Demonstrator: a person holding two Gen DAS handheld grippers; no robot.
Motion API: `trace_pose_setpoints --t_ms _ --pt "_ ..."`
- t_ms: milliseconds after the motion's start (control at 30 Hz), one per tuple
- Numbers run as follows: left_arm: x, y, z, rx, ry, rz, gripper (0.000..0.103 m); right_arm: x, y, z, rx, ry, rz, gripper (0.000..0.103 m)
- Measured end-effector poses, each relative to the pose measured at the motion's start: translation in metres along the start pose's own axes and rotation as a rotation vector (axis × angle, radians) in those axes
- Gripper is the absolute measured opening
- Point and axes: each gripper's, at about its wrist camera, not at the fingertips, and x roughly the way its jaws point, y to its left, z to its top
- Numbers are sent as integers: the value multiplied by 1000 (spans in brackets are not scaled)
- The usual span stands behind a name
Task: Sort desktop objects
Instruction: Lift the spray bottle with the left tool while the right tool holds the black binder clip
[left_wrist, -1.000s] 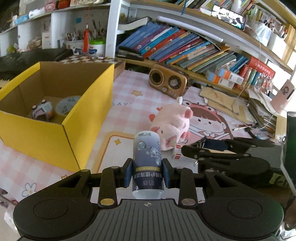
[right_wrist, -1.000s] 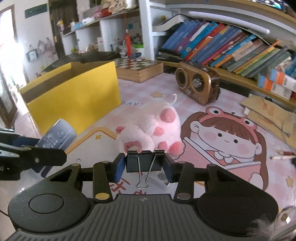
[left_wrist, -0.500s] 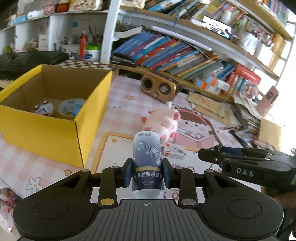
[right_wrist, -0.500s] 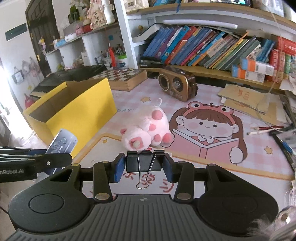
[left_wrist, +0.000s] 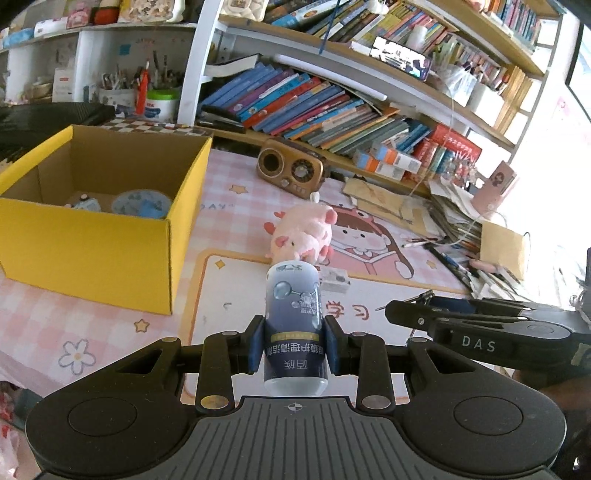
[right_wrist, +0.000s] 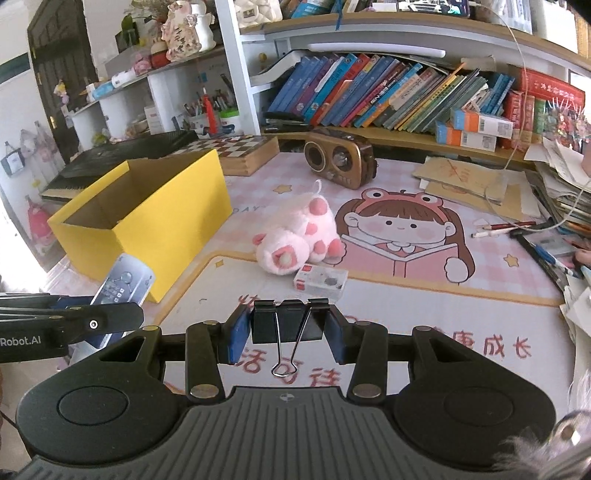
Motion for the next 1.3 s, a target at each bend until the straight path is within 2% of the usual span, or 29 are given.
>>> trace_pose_setpoints --t_ms 700,1300 --pt "-68 57 -40 4 20 -64 31 -31 106 -45 -16 28 -33 41" --pt "-107 99 -62 -13 4 -73 31 -42 174 -71 -54 38 -14 41"
